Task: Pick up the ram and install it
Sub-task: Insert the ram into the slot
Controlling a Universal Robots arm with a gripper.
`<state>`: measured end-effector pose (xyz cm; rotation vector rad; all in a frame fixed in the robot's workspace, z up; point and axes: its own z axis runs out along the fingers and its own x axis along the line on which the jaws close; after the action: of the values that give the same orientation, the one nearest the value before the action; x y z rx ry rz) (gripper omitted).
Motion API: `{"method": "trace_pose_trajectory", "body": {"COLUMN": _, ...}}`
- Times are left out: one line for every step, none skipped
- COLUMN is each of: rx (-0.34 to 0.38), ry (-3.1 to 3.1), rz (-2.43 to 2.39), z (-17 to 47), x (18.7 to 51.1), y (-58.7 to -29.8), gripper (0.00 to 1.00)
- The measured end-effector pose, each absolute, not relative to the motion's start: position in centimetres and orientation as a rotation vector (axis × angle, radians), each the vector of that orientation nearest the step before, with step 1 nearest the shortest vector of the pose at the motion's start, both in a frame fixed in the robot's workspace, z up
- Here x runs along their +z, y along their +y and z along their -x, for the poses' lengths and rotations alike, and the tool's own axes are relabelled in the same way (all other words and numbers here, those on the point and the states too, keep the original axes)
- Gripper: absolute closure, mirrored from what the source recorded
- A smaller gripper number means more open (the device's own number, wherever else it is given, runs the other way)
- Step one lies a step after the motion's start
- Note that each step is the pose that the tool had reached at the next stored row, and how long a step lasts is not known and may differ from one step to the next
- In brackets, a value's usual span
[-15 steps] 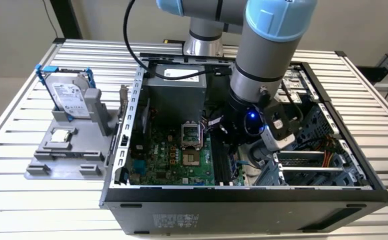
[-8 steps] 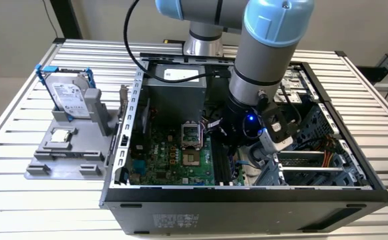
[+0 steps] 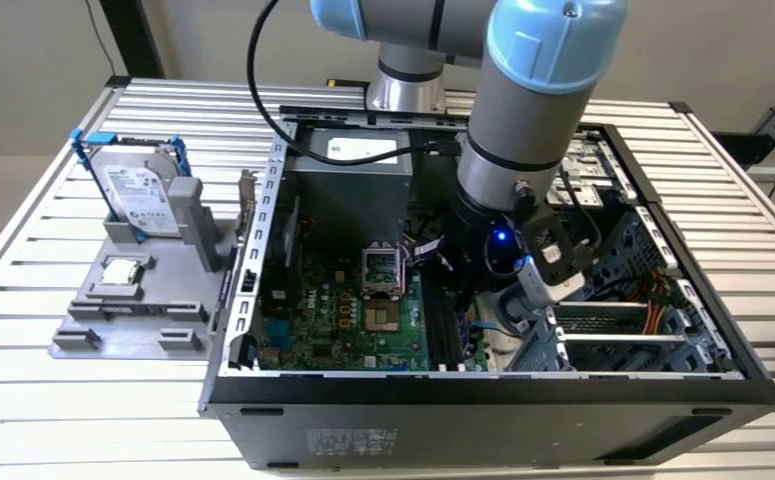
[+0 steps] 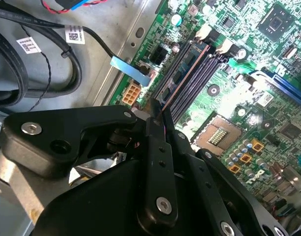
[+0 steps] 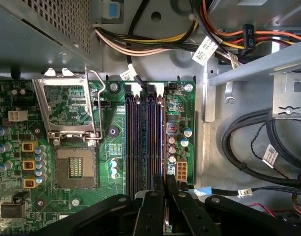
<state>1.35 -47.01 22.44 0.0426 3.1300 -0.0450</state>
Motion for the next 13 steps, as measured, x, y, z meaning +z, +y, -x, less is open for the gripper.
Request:
{"method": "trace_pose_trajectory", "body": {"rx": -0.045, "ry": 3.130, "rz": -0.043, "z": -1.35, "x": 22.41, "y": -47.00, "gripper": 1.00}}
{"method": "trace_pose_trajectory", "body": {"rx": -0.045, "ry": 3.130, "rz": -0.043, "z": -1.35, "x": 22.39, "y": -47.00, "gripper": 1.00}}
{"method": "trace_pose_trajectory", "body": {"rx": -0.045, "ry": 3.130, "rz": -0.043, "z": -1.35, "x": 22.37, "y": -46.99, "gripper": 1.00}}
{"method": "trace_pose_trajectory", "body": {"rx": -0.045, "ry": 3.130, "rz": -0.043, "z": -1.35, "x": 22.30, "y": -46.97, "gripper": 1.00}}
{"method": "trace_pose_trajectory", "body": {"rx": -0.045, "ry": 3.130, "rz": -0.043, "z": -1.35, "x": 22.21, "y": -46.94, "gripper": 1.00}}
{"method": "trace_pose_trajectory", "body": {"rx": -0.045, "ry": 3.130, "rz": -0.043, "z": -1.35, "x": 22.17, "y": -46.92, "gripper": 1.00}}
{"method": "trace_pose_trajectory", "body": {"rx": -0.045, "ry": 3.130, "rz": -0.043, "z": -1.35, "x": 22.16, "y": -46.91, "gripper": 1.00}}
{"method": "trace_pose_trajectory", "body": {"rx": -0.046, "ry": 3.130, "rz": -0.043, "z": -1.35, "x": 22.16, "y": -46.91, "gripper": 1.00}}
{"method": "trace_pose_trajectory", "body": {"rx": -0.046, "ry": 3.130, "rz": -0.043, "z": -1.35, "x": 22.15, "y": -46.92, "gripper": 1.00}}
{"method": "trace_pose_trajectory", "body": {"rx": -0.045, "ry": 3.130, "rz": -0.043, "z": -1.34, "x": 22.14, "y": -46.91, "gripper": 1.00}}
{"method": "trace_pose_trajectory", "body": {"rx": -0.045, "ry": 3.130, "rz": -0.043, "z": -1.34, "x": 22.13, "y": -46.91, "gripper": 1.00}}
{"method": "trace_pose_trajectory", "body": {"rx": -0.045, "ry": 3.131, "rz": -0.043, "z": -1.34, "x": 22.13, "y": -46.91, "gripper": 1.00}}
{"method": "trace_pose_trajectory", "body": {"rx": -0.045, "ry": 3.131, "rz": -0.043, "z": -1.31, "x": 22.13, "y": -46.91, "gripper": 1.00}}
